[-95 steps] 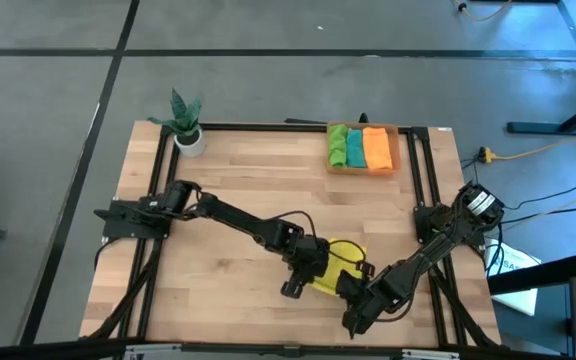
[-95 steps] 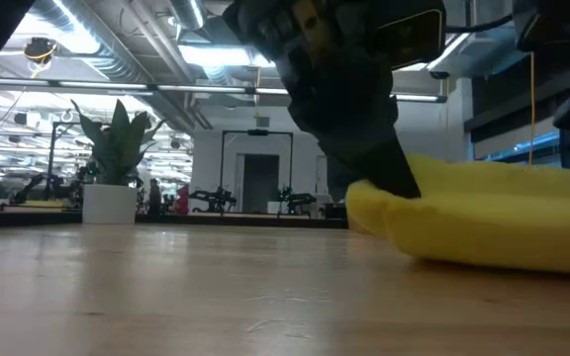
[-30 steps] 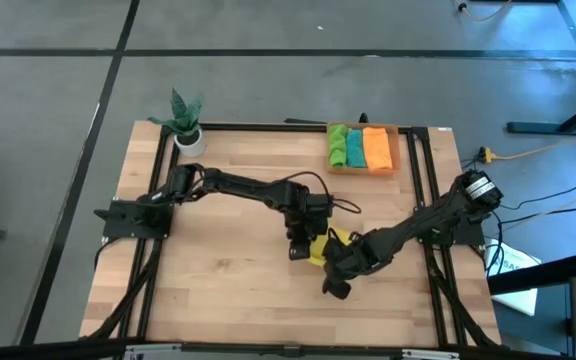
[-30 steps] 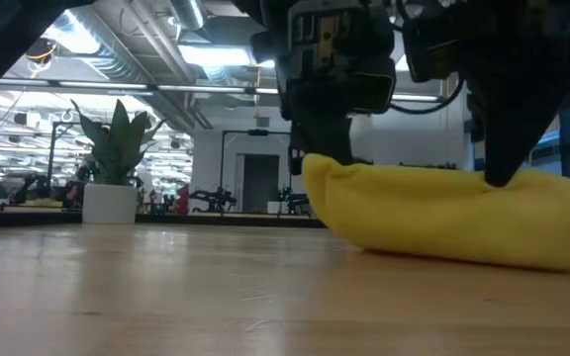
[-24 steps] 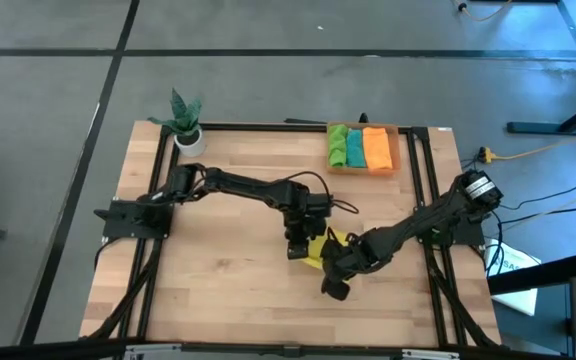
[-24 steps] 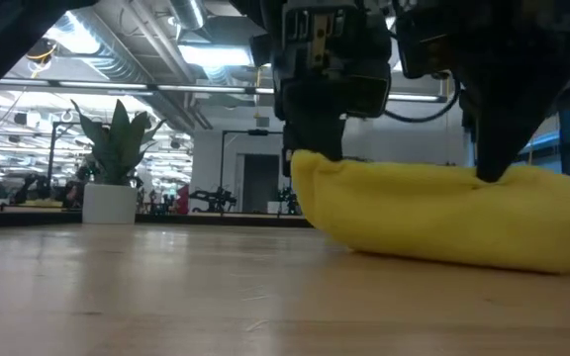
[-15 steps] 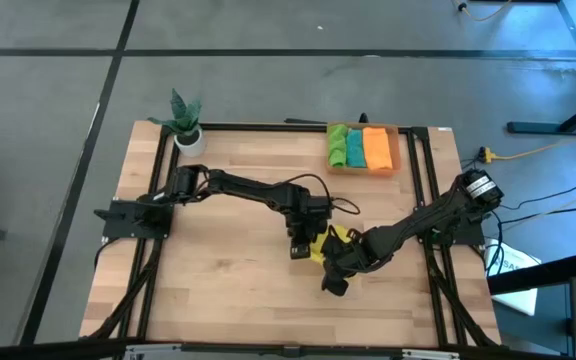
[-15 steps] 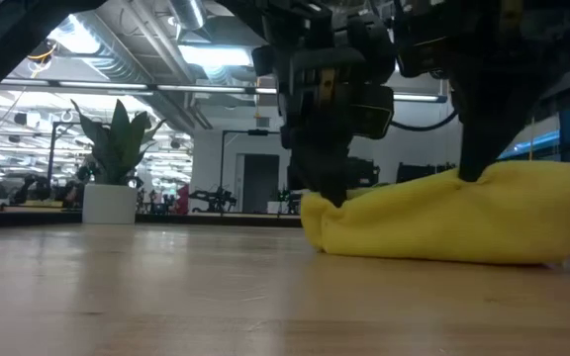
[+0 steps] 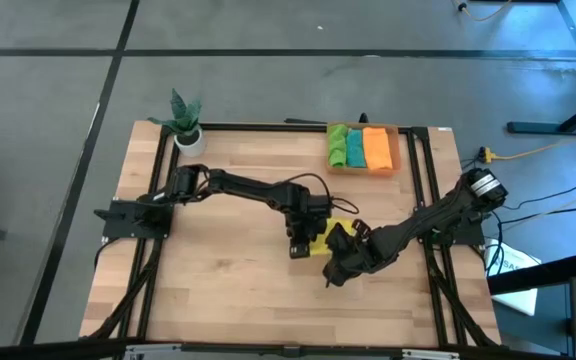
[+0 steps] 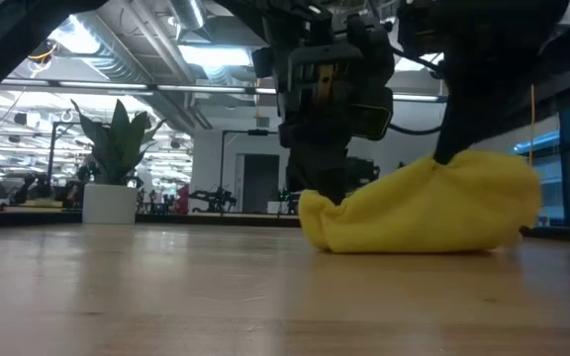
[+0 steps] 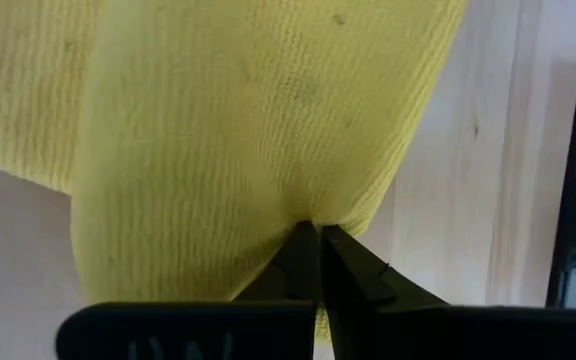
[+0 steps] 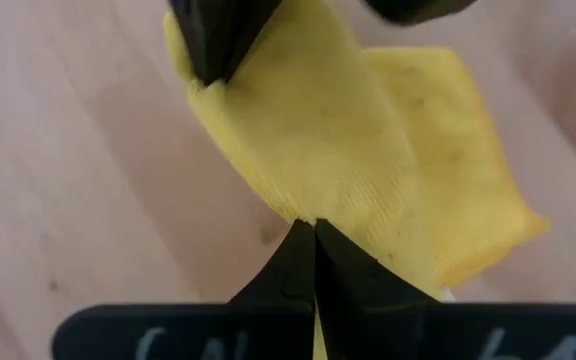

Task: Roll microfiber towels into tight, uniform cylinder then place into a basket
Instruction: Fold the yellow towel

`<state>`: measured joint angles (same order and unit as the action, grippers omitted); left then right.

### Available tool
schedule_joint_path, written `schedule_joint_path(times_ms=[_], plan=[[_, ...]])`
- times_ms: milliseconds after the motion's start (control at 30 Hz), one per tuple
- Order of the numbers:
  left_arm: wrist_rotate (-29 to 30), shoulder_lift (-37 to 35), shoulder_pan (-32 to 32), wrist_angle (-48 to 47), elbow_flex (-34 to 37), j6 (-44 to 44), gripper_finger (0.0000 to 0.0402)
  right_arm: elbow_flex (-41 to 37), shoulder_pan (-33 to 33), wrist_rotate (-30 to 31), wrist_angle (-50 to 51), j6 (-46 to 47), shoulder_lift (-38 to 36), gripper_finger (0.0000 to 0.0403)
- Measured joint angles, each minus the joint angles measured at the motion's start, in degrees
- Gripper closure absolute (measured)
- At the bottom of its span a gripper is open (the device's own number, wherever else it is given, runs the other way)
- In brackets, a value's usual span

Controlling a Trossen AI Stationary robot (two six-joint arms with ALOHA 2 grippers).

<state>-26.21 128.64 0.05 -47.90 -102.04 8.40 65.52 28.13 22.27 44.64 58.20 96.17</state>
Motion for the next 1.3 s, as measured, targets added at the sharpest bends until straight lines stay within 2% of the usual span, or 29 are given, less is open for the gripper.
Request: schedule_joint_path(times_ms=[167,400,633,867,1033,1100,1200,1300], plan=[[-1.03,0.0,0.04,-0.1,-0.02,-0.02,0.0401,0.0,-1.21,3.17,0.7,-0.15,-0.25,0.0403],[-2.78,0.0,0.04,-0.52,0.03,-0.95,0.0401,-1.43,-5.53,2.85,-1.39,0.03,0.16,0.0403],[-3.47,0.09,0.09,-1.36,0.2,-1.33,0.0401,-7.36,-8.59,-2.12,-10.11,-3.69,0.09,0.0403],[-0.01,0.31,0.77,-2.51,0.41,-0.58,0.0401,-11.91,-10.3,-8.57,-18.24,-4.3,-0.18,0.0402],[4.04,0.22,1.68,-3.04,0.39,-0.13,0.0401,-12.4,-10.41,-9.27,-19.01,-3.84,-0.12,0.0402],[5.37,-0.17,2.33,-1.98,0.23,-0.2,0.0401,-12.61,-10.37,-11.43,-19.13,-4.1,0.21,0.0402],[5.77,-2.43,3.18,-1.42,-0.11,-0.22,0.0401,-12.76,-10.19,-14.01,-19.02,-4.32,0.33,0.0402],[5.81,-2.71,3.49,-1.06,-0.04,-0.72,0.0401,-12.69,-10.3,-13.97,-19.11,-4.41,0.27,0.0402]])
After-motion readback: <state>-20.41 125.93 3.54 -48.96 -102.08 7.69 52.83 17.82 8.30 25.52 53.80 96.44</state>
